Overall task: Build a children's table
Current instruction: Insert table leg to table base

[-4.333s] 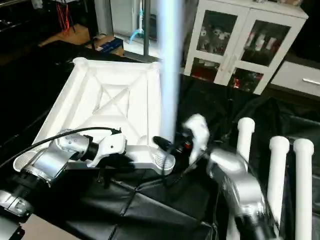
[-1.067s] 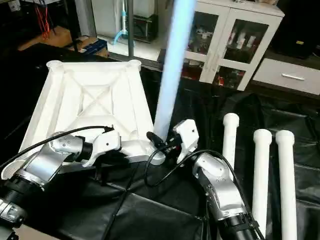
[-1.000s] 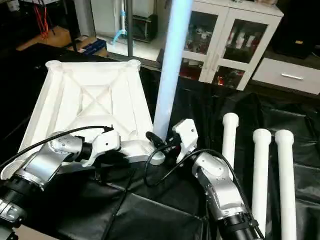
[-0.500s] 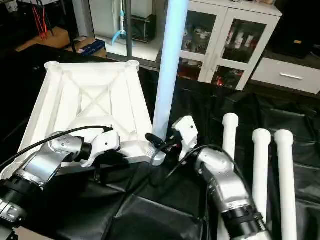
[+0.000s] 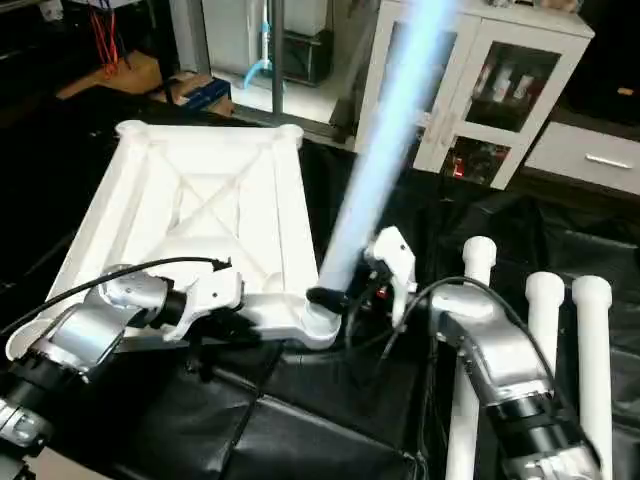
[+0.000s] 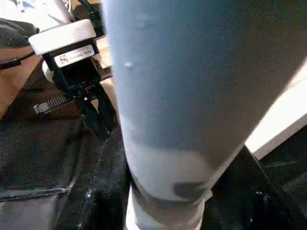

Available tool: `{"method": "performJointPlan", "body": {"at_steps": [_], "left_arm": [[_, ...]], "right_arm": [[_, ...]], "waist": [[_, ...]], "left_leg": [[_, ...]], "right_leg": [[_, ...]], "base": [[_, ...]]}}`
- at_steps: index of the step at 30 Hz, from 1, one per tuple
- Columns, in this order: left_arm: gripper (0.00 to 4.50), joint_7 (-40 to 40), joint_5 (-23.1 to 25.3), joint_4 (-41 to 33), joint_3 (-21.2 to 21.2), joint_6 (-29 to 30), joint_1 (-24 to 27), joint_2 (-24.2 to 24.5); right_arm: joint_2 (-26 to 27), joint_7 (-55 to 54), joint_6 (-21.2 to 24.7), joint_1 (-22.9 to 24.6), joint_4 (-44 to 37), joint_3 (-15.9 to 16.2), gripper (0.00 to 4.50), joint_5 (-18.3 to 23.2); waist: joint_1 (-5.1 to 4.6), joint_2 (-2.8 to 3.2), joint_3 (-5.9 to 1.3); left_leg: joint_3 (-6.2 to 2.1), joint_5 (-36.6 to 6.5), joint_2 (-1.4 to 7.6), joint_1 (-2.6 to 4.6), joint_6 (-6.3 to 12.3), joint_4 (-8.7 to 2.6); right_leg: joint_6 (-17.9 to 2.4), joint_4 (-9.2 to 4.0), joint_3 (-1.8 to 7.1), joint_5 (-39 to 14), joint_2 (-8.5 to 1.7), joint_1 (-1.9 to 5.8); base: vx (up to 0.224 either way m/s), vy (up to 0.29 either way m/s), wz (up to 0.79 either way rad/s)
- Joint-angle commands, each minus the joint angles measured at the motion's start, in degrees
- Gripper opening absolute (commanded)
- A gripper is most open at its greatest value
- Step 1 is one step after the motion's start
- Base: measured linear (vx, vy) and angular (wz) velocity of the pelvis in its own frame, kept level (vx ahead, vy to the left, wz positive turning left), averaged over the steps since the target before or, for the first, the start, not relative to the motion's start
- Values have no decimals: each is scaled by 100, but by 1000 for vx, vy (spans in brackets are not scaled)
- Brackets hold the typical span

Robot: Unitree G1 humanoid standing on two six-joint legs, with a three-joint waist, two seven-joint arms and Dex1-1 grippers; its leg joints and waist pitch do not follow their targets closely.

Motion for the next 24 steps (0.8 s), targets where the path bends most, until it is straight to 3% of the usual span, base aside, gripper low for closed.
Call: {"method": "performJointPlan", "body": {"at_steps": [1,6,7,8,9,10,11,14,19,21,22,24], "left_arm": [[0,-20,-197,-293,134,-93,-49,29],[0,-19,-204,-398,132,-50,49,64],[0,-20,-193,-428,147,-38,79,65],[0,-10,-189,-431,150,-36,82,64],[0,49,-174,-453,166,-21,99,53],[0,57,-173,-459,167,-18,103,52],[0,106,-176,-478,179,-5,117,35],[0,321,-193,-544,228,37,181,-70],[0,668,-303,-686,347,178,282,-311],[0,679,-337,-735,362,229,307,-344],[0,687,-379,-863,358,312,376,-384],[0,681,-398,-911,345,349,404,-392]], "right_arm": [[-199,111,679,599,675,888,184,-669],[156,-671,-28,535,1154,769,184,-1158],[272,-934,-159,487,1232,694,184,-1223],[296,-984,-165,480,1239,673,184,-1216],[432,-1259,-183,454,1276,543,184,-1168],[448,-1290,-180,455,1277,526,184,-1160],[515,-1428,-180,458,1291,460,184,-1137],[720,-1889,-237,515,1351,298,184,-1163],[1031,-2523,-352,629,1470,169,184,-1320],[1076,-2593,-382,634,1489,173,184,-1349],[1183,-2789,-407,605,1507,152,184,-1379],[1221,-2853,-414,583,1517,154,184,-1379]], "waist": [[6,67,-99],[5,82,-98],[-49,92,-69],[-49,92,-69],[-95,76,-48],[-135,71,-37],[-135,71,-37],[-180,62,-15],[-233,52,22],[-256,64,19],[-285,43,29],[-288,72,18]], "left_leg": [[-221,-1044,524,-2,142,-483],[-231,-1011,514,-21,72,-489],[-244,-1375,508,-23,-13,-514],[-244,-1375,508,-23,-13,-514],[-269,-1656,501,-33,-79,-528],[-333,-1946,496,-56,-160,-552],[-333,-1946,496,-56,-160,-552],[-365,-2383,488,7,-219,-563],[-381,-2877,462,70,-224,-560],[-408,-2903,467,47,-233,-581],[-435,-2925,472,-2,-217,-607],[-437,-2926,468,17,-223,-609]], "right_leg": [[-1513,-319,320,-765,-560,170],[-1485,-308,318,-731,-563,173],[-1416,-359,318,-1198,-560,154],[-1416,-359,318,-1198,-560,154],[-1306,-398,319,-1686,-568,149],[-1040,-447,314,-2420,-584,150],[-1040,-447,314,-2420,-584,150],[-734,-527,317,-3080,-567,36],[-472,-622,300,-3683,-547,-81],[-457,-611,298,-3663,-563,-56],[-411,-607,286,-3705,-567,-24],[-422,-608,305,-3617,-567,-51]], "base": [[0,0,0],[0,0,0],[0,0,0],[0,0,0],[0,0,0],[0,0,0],[0,0,0],[0,0,0],[0,0,0],[0,0,0],[0,0,0],[0,0,0]]}}
